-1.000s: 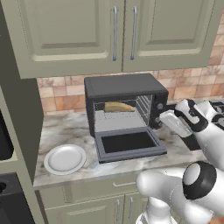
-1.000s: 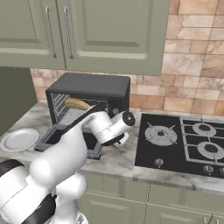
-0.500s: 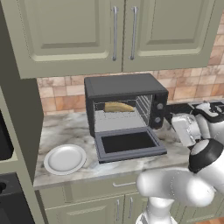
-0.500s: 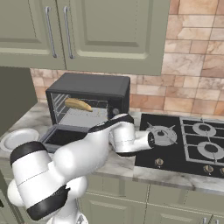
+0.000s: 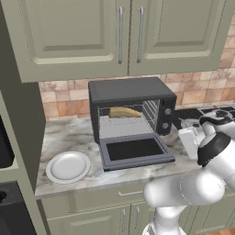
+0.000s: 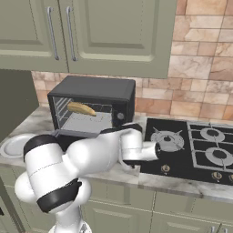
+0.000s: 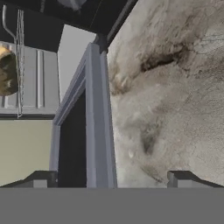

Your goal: Pull the toaster oven rack outwards. Pick up the baguette from the plate and place it on the toaster oven rack. Close the toaster oven door fully and set the temperature to the lowest setting.

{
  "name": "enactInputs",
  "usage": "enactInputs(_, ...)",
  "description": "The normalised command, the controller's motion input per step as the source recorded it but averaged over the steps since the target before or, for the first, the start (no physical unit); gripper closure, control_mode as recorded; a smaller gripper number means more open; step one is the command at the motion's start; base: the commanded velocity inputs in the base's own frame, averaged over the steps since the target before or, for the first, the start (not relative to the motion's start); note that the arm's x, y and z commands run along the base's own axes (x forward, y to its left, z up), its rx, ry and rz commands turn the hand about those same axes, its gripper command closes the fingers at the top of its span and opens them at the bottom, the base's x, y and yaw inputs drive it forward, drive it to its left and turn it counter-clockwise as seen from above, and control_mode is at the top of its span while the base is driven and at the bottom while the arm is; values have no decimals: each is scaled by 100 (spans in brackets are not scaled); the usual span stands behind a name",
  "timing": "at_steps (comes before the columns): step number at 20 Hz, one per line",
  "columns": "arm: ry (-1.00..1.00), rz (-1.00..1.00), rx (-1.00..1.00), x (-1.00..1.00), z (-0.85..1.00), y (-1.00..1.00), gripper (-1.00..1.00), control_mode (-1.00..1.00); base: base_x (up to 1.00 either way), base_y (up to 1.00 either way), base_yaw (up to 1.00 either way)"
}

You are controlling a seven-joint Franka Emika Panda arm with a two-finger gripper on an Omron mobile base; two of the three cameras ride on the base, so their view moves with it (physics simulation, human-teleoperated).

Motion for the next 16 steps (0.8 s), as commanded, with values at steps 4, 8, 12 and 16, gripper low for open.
enactInputs(4,0,0,0,0,-27,21,-100,-100,0,0,0)
enactInputs(8,-2,3,3,-24,-9,24,-100,-100,0,0,0)
enactInputs(12,-5,5,4,-41,0,15,-100,-100,0,0,0)
enactInputs(16,-6,4,2,-30,3,12,-100,-100,0,0,0)
